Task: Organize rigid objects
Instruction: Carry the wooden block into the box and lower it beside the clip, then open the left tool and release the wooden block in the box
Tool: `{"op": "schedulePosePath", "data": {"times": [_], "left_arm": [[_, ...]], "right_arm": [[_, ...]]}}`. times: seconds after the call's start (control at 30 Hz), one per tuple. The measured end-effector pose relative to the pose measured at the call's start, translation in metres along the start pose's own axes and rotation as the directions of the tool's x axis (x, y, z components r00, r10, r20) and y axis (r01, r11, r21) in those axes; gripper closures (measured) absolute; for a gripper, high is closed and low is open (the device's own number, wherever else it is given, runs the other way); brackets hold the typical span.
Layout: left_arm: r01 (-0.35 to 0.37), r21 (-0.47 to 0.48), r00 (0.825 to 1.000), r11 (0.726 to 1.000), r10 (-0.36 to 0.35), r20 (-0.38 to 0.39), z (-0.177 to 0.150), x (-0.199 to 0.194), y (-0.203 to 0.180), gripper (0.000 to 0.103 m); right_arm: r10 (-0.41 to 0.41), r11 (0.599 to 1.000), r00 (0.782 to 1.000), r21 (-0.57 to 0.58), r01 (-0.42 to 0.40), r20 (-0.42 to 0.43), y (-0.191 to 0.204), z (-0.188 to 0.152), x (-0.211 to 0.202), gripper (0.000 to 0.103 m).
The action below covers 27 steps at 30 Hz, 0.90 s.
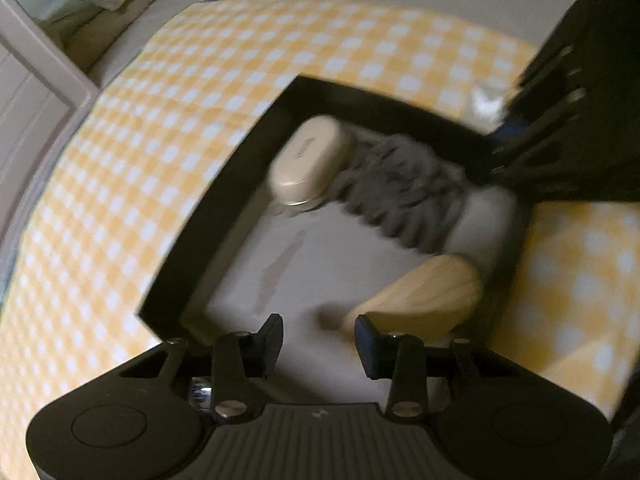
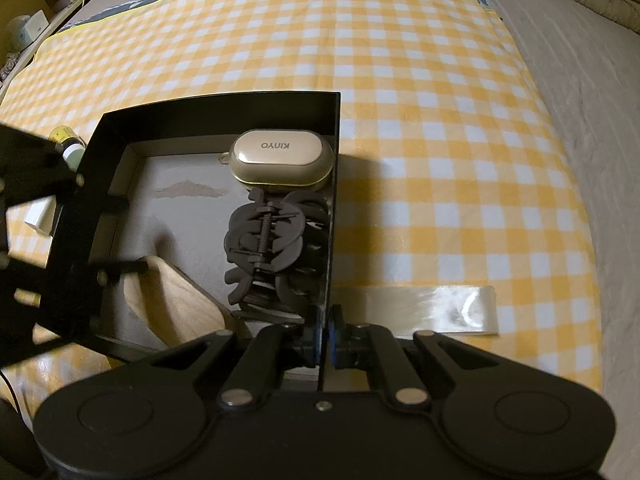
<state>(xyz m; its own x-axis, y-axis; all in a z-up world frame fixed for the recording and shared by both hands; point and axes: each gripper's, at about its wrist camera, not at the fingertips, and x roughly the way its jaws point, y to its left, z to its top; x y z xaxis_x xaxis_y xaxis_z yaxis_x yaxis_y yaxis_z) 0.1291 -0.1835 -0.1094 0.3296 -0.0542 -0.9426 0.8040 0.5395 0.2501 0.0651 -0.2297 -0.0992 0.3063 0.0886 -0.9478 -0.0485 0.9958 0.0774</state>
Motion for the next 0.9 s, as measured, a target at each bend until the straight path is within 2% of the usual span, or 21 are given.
{"op": "schedulePosePath", "data": {"times": [0.17, 0.23, 0.37, 0.47, 0.53, 0.73, 0.9], "left_arm": [[-0.07, -0.023, 0.998, 0.997, 0.07, -0.003, 0.002, 0.009, 0.016, 0.061], [-0.073, -0.011, 0.997, 0.997, 0.073, -0.01, 0.002, 0.015, 0.018, 0.062], [0.014, 0.055, 0.999, 0.998, -0.012, -0.04, -0.003, 0.021, 0.007, 0.064], [0.014, 0.118, 0.999, 0.993, -0.009, -0.049, -0.007, 0.018, -0.001, 0.068], [0.05, 0.114, 0.998, 0.992, -0.044, -0.054, -0.009, 0.017, -0.001, 0.076], [0.146, 0.083, 0.988, 0.986, -0.141, -0.064, -0.013, 0.014, 0.0, 0.088], [0.175, 0.056, 0.983, 0.983, -0.172, -0.063, -0.012, 0.015, 0.005, 0.088]], "right_arm": [[0.0, 1.0, 1.0, -0.002, 0.0, 0.0, 0.001, 0.0, 0.001, 0.098], [-0.002, 1.0, 1.0, -0.004, 0.002, 0.001, 0.001, 0.0, 0.001, 0.098], [-0.001, 1.0, 1.0, -0.001, 0.001, 0.0, 0.001, 0.0, 0.001, 0.098], [-0.002, 1.0, 1.0, -0.003, 0.002, 0.0, 0.002, 0.001, 0.001, 0.098], [-0.001, 1.0, 1.0, -0.003, 0.001, 0.001, 0.001, 0.001, 0.001, 0.099], [-0.005, 1.0, 1.0, 0.002, 0.005, -0.001, 0.0, 0.002, 0.002, 0.1], [-0.004, 1.0, 1.0, 0.004, 0.004, -0.001, -0.002, 0.004, 0.002, 0.1]]}}
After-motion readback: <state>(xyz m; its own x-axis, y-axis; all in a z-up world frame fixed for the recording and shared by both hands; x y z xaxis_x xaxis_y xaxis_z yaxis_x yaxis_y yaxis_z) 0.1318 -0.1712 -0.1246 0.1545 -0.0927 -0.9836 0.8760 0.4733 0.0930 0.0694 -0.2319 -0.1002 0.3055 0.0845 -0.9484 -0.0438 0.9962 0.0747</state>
